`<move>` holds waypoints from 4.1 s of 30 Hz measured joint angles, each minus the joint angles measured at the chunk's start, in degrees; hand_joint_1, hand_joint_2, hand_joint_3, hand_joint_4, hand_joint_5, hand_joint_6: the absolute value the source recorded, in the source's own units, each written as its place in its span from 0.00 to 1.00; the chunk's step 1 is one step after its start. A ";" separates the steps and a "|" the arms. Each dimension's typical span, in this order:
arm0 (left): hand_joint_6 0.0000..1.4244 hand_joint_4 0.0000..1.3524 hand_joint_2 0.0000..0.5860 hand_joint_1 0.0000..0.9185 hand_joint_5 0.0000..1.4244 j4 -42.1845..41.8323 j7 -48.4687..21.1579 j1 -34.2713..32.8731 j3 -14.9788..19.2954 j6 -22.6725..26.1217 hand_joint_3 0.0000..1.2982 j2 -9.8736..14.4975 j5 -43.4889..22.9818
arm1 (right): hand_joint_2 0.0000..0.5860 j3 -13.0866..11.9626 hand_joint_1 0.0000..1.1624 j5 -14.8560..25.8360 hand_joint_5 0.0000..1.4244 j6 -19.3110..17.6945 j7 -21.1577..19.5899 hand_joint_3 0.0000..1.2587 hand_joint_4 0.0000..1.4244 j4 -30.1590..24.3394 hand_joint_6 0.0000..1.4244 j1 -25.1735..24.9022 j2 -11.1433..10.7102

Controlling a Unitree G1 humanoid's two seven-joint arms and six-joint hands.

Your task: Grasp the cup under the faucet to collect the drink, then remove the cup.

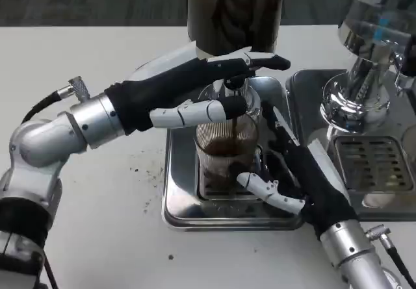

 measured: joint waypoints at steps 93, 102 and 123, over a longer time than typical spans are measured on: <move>0.19 0.22 0.22 0.00 0.19 -6.33 -0.98 22.72 17.63 11.37 0.29 1.57 -11.77 | 0.39 0.51 0.51 -1.57 0.00 -0.66 0.73 0.00 0.00 2.30 0.06 -1.79 0.19; 0.19 0.23 0.22 0.00 0.19 -5.83 -0.77 23.57 17.81 11.40 0.30 2.76 -11.18 | 0.38 0.80 0.52 -2.23 0.01 -0.66 -0.74 0.00 0.00 4.24 0.09 -3.23 0.65; 0.19 0.25 0.24 0.00 0.19 -5.83 -0.61 25.53 17.82 12.72 0.32 3.47 -10.71 | 0.36 3.09 0.57 -5.24 0.13 -1.59 -6.11 0.00 0.00 10.00 0.22 -7.08 2.39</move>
